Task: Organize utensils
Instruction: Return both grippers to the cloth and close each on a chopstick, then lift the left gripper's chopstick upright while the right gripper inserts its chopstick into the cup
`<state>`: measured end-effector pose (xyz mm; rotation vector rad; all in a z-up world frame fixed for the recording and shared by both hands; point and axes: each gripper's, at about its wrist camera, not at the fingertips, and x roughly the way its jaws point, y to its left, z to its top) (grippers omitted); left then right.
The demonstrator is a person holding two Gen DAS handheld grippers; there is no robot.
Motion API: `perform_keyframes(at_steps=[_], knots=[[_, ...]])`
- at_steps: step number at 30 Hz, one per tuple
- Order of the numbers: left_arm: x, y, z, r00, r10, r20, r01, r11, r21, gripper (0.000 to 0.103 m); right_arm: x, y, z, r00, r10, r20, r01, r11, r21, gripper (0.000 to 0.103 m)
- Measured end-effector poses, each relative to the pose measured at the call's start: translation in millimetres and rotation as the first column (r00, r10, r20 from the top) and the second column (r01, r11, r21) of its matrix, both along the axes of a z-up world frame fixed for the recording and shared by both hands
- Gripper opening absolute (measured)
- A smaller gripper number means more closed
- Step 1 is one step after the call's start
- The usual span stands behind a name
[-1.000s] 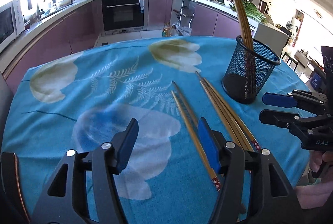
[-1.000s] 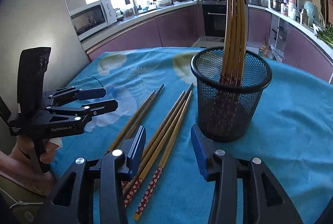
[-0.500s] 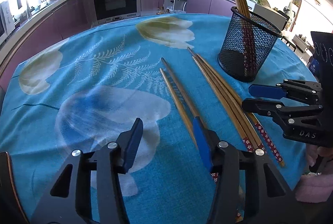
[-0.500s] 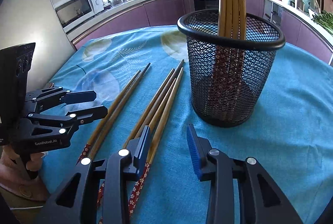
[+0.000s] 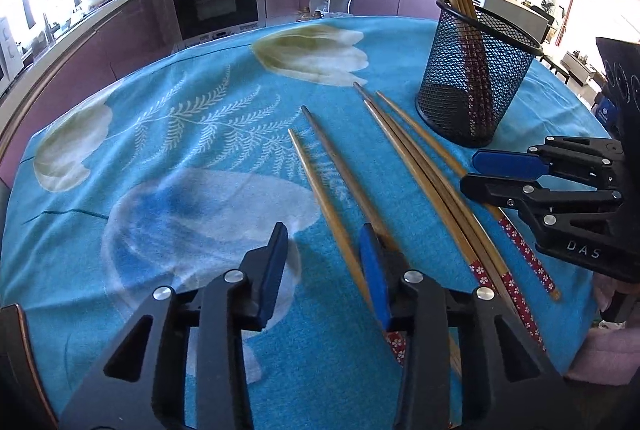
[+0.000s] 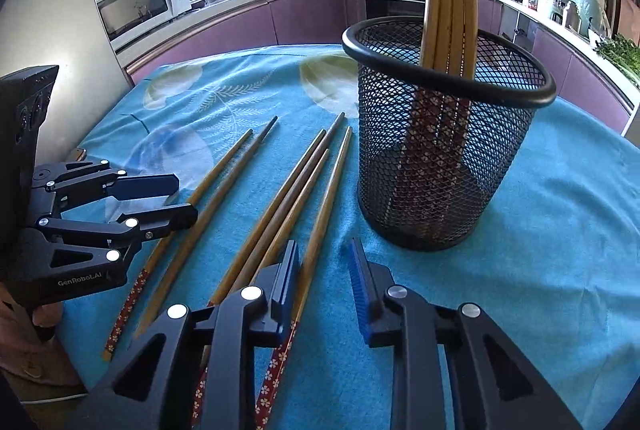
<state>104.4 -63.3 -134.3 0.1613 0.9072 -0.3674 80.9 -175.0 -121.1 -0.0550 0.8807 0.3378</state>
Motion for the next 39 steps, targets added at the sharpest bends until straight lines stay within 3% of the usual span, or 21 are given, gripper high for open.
perform_keyframes(at_steps=[4, 14, 20, 31, 39], knots=[[2, -1, 0, 1.0, 0.003, 0.001, -0.003, 1.0, 0.0, 0.029, 5, 3, 0, 1.0, -0.005, 0.0, 0.005, 1.0, -0.001, 0.024], [2, -3, -1, 1.0, 0.003, -0.002, -0.003, 1.0, -0.02, 0.014, 8, -3, 0, 1.0, -0.023, -0.01, 0.023, 1.0, 0.02, 0.009], [2, -1, -1, 1.0, 0.013, -0.007, -0.014, 0.999, -0.035, 0.008, 8, -7, 0, 0.999, -0.034, -0.016, 0.035, 0.998, 0.05, 0.006], [-6, 6, 8, 1.0, 0.029, 0.007, -0.029, 0.997, -0.072, 0.008, -2, -14, 12, 1.0, -0.004, 0.006, 0.004, 0.994, 0.109, 0.006], [-14, 5, 10, 0.999, -0.048, -0.005, 0.048, 0.993, -0.108, 0.008, -5, -4, 9, 0.997, 0.068, -0.02, -0.066, 0.993, 0.101, 0.006]])
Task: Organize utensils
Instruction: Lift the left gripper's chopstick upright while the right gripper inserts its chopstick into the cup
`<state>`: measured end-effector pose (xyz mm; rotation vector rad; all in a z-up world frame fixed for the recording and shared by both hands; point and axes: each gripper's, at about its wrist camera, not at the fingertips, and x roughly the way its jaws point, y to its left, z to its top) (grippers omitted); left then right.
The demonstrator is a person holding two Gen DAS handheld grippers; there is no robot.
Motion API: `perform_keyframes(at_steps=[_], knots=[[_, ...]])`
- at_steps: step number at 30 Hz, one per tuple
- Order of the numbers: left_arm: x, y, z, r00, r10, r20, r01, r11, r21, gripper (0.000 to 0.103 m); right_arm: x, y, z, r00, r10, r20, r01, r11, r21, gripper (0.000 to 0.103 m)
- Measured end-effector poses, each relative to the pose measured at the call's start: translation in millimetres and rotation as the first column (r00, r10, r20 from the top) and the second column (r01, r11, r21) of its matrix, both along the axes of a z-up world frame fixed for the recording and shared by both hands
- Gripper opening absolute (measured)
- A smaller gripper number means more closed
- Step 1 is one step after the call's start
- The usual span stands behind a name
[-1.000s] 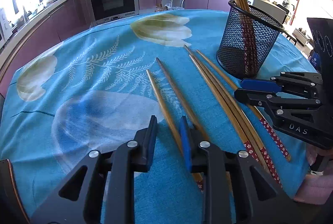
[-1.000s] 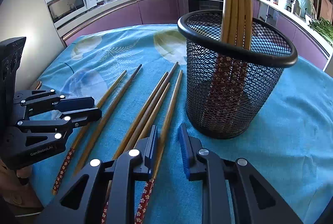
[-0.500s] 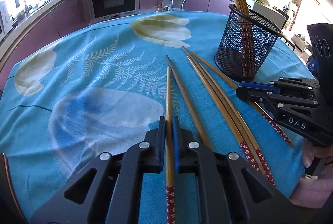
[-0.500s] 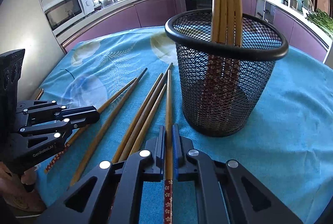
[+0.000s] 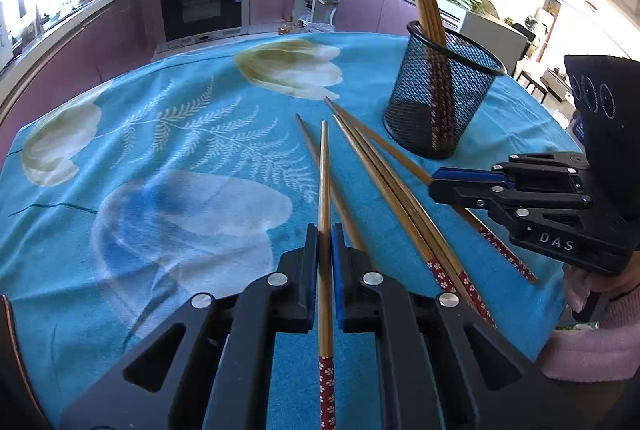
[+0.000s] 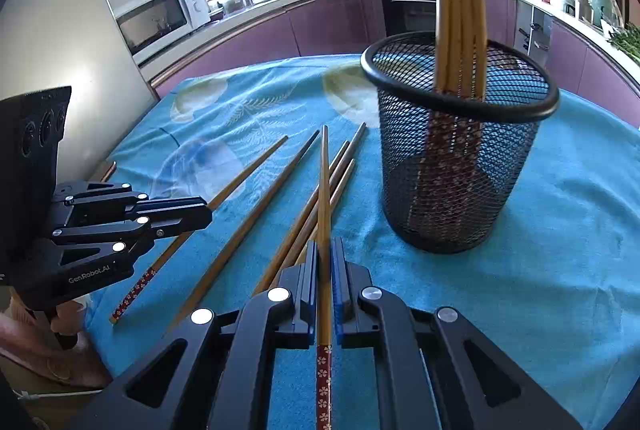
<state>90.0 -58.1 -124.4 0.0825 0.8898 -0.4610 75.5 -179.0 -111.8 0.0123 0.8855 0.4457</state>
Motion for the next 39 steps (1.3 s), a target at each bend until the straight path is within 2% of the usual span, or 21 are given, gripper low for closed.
perform_keyframes(at_steps=[8, 17, 28, 39], knots=[[6, -7, -13, 0.998, -0.024, -0.05, 0.025, 1.0, 0.015, 0.008, 7, 7, -8, 1.0, 0.003, -0.016, -0.004, 0.999, -0.034, 0.007], [11, -8, -8, 0.999, -0.021, -0.043, 0.021, 1.0, 0.004, 0.008, 5, 1, -2, 1.0, -0.004, 0.017, 0.005, 1.0, -0.012, 0.006], [2, 6, 50, 0.996, -0.052, 0.066, 0.059, 0.992, -0.113, 0.008, -15, -17, 47, 0.987, -0.034, 0.16, 0.023, 0.997, 0.07, 0.006], [-14, 16, 112, 0.976, -0.103, 0.189, 0.144, 0.966, -0.214, 0.008, -27, -41, 89, 0.956, -0.087, 0.281, 0.045, 0.987, 0.154, 0.006]])
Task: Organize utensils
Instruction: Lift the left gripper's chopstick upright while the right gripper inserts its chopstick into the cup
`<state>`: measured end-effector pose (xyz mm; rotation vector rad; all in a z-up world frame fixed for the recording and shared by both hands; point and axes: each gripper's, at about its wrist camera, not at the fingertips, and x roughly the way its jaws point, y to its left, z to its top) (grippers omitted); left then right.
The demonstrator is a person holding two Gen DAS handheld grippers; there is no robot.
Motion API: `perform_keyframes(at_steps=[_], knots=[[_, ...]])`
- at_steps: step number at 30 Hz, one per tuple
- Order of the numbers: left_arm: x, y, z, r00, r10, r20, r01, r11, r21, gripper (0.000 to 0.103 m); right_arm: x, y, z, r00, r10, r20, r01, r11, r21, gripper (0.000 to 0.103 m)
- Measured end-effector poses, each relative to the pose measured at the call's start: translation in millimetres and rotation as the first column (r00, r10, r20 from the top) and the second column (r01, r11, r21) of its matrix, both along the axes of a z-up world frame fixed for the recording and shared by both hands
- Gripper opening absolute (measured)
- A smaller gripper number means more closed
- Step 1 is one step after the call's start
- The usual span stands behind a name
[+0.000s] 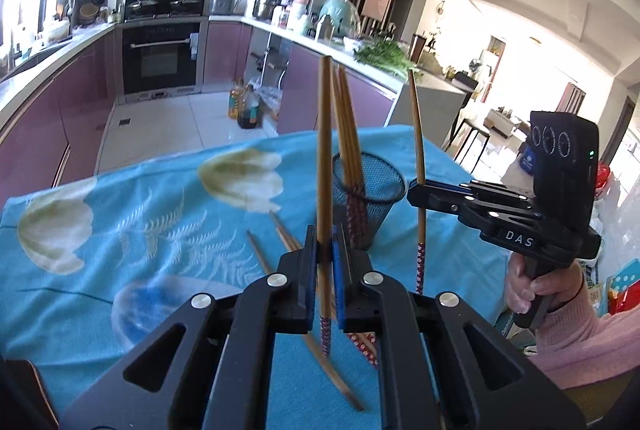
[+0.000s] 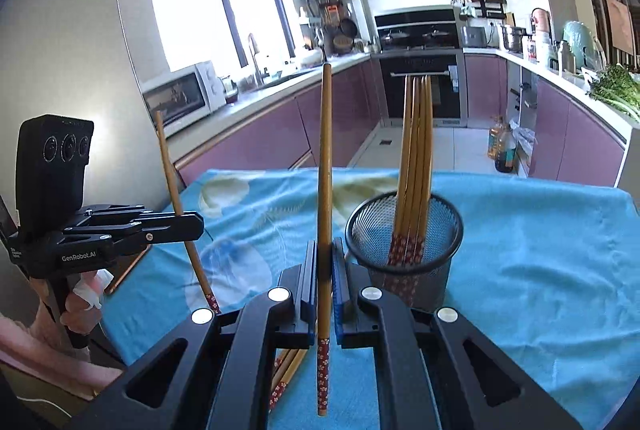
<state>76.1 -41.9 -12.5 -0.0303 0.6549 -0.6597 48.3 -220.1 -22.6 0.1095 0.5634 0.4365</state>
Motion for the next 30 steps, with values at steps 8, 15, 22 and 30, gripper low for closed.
perform_keyframes(at_steps=[8, 15, 22, 30], knots=[[10, -11, 38, 0.996, -0.017, 0.083, 0.022, 0.998, -0.065, 0.008, 9, -16, 30, 0.994, -0.036, 0.099, 0.034, 0.999, 0.026, 0.006], [26, -34, 74, 0.986, -0.041, 0.159, 0.059, 0.992, -0.108, 0.008, 23, -28, 53, 0.98, -0.084, 0.18, 0.08, 0.996, 0.033, 0.006], [41, -64, 86, 0.981, -0.053, 0.189, 0.071, 0.994, -0.085, 0.008, 42, -38, 59, 0.971, -0.126, 0.202, 0.118, 0.992, 0.048, 0.006], [58, -96, 63, 0.987, -0.081, 0.14, 0.081, 0.997, 0.003, 0.008, 62, -37, 41, 0.971, -0.16, 0.176, 0.156, 0.987, 0.032, 0.006]])
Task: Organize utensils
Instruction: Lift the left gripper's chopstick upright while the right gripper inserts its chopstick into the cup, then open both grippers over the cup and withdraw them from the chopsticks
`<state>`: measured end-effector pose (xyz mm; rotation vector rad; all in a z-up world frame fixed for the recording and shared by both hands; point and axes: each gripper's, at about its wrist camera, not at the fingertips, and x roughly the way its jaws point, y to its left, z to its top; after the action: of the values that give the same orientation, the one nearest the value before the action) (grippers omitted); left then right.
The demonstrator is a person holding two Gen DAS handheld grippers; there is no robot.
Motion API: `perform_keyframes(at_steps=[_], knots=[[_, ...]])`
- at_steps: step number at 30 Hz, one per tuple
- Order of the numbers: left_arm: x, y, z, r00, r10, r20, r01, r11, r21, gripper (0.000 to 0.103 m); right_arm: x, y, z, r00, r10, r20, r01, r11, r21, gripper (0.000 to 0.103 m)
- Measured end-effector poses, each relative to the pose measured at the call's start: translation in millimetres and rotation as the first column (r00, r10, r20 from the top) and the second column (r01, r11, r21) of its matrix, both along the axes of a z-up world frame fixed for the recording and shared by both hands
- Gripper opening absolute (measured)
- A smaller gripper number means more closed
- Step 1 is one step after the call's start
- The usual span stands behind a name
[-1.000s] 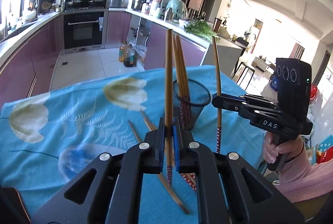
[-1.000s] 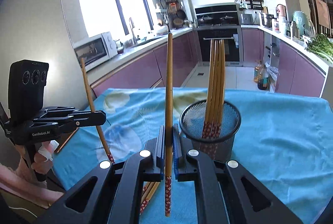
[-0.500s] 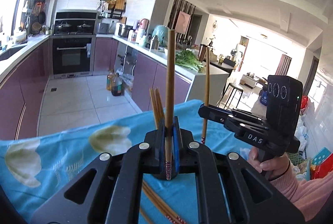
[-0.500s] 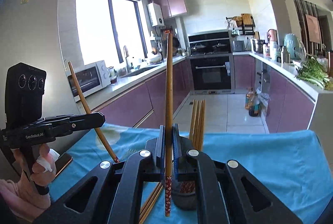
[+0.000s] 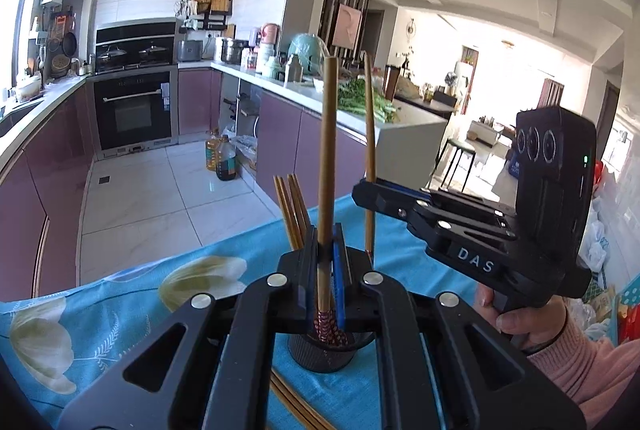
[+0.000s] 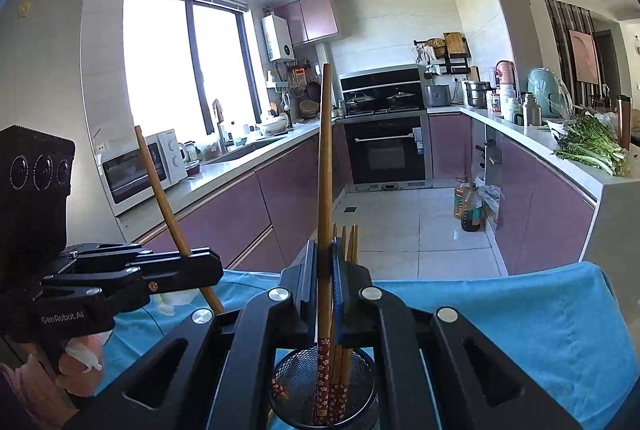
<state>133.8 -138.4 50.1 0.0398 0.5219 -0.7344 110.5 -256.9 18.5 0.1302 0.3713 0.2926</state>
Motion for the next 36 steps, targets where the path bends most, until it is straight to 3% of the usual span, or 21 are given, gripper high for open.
perform_keyframes(at_steps=[8, 19, 25, 32, 36], knots=[[5, -17, -29, 0.998, -0.019, -0.064, 0.024, 0.997, 0.079, 0.008, 15, 3, -25, 0.994, -0.01, -0.111, 0.006, 0.999, -0.039, 0.006], [32, -21, -56, 0.986, -0.027, -0.164, 0.048, 0.991, 0.124, 0.008, 28, 11, -52, 0.963, 0.017, -0.268, -0.037, 0.997, -0.073, 0.006], [48, -22, -68, 0.98, -0.014, -0.197, 0.04, 0.991, 0.127, 0.008, 34, 7, -57, 0.958, 0.008, -0.285, -0.026, 0.998, -0.06, 0.007], [44, -12, -67, 0.983, 0.007, -0.182, 0.012, 0.995, 0.101, 0.014, 30, 3, -56, 0.962, -0.007, -0.272, -0.004, 0.999, -0.04, 0.008], [36, 3, -63, 0.987, 0.055, -0.149, -0.043, 0.996, 0.078, 0.022, 19, 3, -52, 0.969, -0.002, -0.245, -0.006, 0.999, -0.033, 0.016]])
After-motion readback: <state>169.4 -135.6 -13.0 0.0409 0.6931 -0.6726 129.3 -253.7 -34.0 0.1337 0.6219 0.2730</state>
